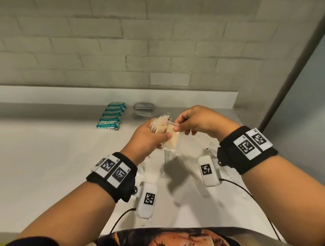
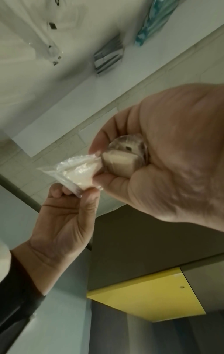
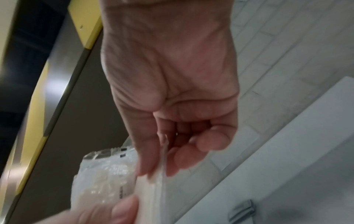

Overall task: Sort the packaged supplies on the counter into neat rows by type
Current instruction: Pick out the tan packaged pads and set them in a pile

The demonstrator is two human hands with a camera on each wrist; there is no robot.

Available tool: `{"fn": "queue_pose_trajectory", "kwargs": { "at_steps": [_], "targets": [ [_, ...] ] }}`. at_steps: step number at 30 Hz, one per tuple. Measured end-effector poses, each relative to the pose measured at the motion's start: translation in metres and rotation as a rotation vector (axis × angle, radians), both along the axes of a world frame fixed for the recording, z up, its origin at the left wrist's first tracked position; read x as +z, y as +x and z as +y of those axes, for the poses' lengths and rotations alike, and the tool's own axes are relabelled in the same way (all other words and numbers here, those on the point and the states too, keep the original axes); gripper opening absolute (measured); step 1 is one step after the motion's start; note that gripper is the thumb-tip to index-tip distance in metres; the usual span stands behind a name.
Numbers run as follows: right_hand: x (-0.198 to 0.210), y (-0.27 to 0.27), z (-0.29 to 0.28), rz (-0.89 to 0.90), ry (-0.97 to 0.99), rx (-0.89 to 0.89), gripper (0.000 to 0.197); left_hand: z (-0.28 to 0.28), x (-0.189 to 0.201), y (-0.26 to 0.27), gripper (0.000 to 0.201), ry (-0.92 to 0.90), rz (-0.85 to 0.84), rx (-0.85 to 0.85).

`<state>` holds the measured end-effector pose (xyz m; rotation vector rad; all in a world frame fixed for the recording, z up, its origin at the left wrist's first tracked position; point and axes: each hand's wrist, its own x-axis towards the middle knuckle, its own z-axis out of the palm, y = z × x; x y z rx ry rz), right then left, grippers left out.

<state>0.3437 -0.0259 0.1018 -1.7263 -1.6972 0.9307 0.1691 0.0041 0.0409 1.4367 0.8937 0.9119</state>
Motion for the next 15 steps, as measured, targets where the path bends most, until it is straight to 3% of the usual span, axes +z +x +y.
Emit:
{"fn": "queue_pose_trajectory", "kwargs": {
  "at_steps": [3,6,9,11,15],
  "targets": [
    [-0.005,0.004,0.002,-0.123,-0.008,-0.073,0.01,-0.004,-0.003,-0.003,0.04,-0.016,-0.015,0.011],
    [-0.013,0.014,0.007,-0.549,0.031,-0.241,0.015,-0.004,-0.005,-0.009,0.032,-0.146,-0.137,0.003],
    [-0.025,0.013,-0.002,-0.577,-0.13,-0.159,0.022,-0.004,-0.006,-0.02,0.017,-0.359,-0.354,-0.037],
    [-0.038,0.002,-0.013,-0.585,-0.226,-0.044,0.021,-0.005,-0.008,-0.028,0.02,-0.481,-0.485,-0.05],
    [-0.085,-0.028,-0.031,-0.736,-0.393,0.22,0.023,-0.011,-0.011,-0.033,0.022,-0.449,-0.474,-0.05]
  ]
}}
